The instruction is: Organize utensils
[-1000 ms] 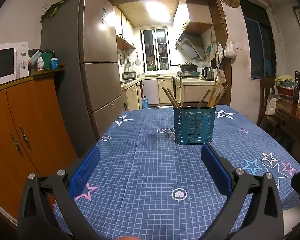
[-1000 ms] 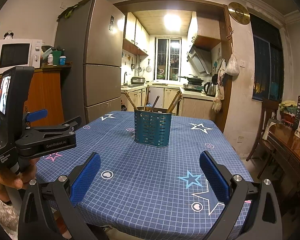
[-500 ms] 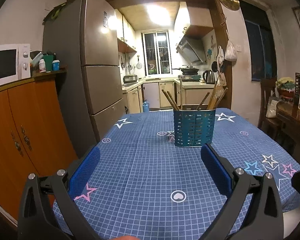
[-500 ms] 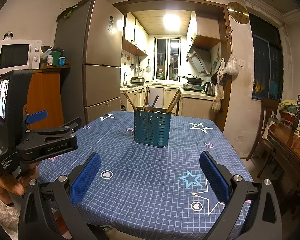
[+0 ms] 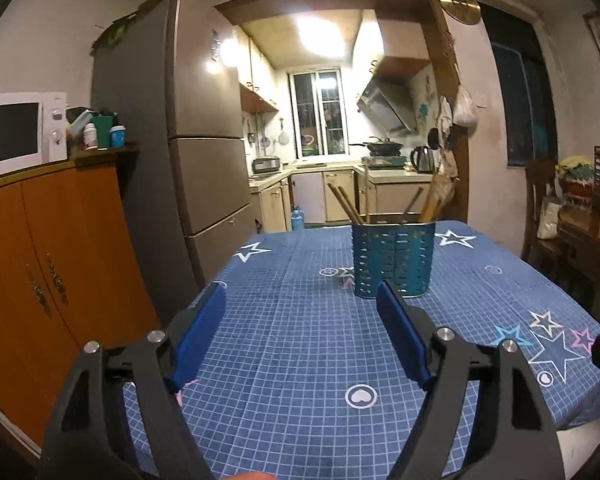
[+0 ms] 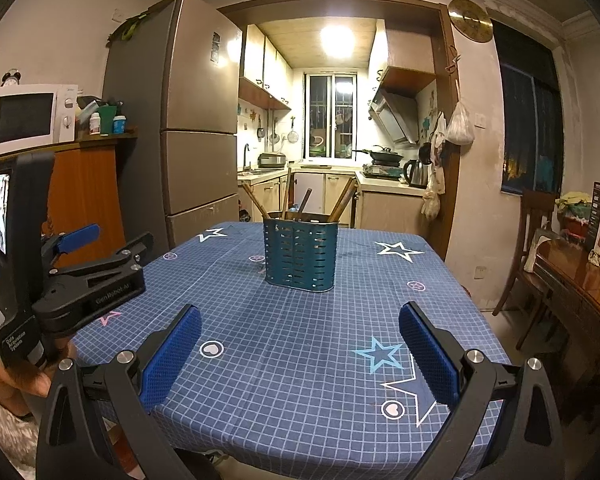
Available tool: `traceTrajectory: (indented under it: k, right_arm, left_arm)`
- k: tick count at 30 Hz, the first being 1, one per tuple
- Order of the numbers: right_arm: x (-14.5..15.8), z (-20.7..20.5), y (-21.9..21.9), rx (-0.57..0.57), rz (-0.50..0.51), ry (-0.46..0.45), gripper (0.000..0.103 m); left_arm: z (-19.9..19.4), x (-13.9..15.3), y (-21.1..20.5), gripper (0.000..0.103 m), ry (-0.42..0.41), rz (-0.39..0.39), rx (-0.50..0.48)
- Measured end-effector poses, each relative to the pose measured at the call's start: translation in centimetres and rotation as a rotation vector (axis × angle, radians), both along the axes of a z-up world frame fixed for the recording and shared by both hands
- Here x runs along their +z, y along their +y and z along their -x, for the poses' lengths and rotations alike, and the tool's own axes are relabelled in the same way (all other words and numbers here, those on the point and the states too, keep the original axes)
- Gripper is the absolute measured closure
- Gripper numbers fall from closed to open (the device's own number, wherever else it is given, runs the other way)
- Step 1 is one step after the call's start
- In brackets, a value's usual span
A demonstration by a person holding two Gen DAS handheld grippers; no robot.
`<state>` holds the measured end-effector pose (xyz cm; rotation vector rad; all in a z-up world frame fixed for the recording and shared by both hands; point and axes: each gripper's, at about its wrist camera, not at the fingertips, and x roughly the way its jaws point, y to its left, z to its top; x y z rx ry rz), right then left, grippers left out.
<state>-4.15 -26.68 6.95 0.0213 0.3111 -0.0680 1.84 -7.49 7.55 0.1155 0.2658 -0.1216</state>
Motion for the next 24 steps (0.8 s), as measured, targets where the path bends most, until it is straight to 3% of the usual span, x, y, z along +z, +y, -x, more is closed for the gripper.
traceTrajectory:
  k: [4,9,12,15,16,19,24]
  right_arm:
    - [-0.1,0.0,-0.2,-0.004,-0.005,0.001,0.004]
    - [-0.3,-0.1,0.0,-0.005,-0.005,0.003,0.004]
    - [-0.3,-0.2,0.0,-0.011,-0.001,0.004,0.004]
    - [-0.3,-0.2,-0.3,-0.023,-0.007,-0.003,0.004]
    - [-0.4,-0.2,-0.4,-0.029,-0.009,-0.008,0.004]
    - [-0.5,-0.5,-0.8,-0.048,-0.023,-0.013,0.004]
    - [-0.6,-0.9,-1.4,-0.099,-0.041,-0.014,0.004]
  left_arm:
    - [0.4,-0.1,0.5,0.03,-0.025,0.013,0.023]
    - [-0.1,-0.6,0.8,0.033,0.006,0.013,0.038]
    - [-0.2,-0.8,0.4,0.042,0.004,-0.004,0.036]
    - [0.1,-0.7,0.1,0.042,-0.02,-0.027,0.047]
    - [0.2,-0.6,-0.1,0.041,-0.03,-0.035,0.05]
    - [0.8,-0.3,-0.6,0.025,-0.049,-0.054,0.043]
    - [1.8,0.0,-0.9,0.02,-0.081,-0.042,0.041]
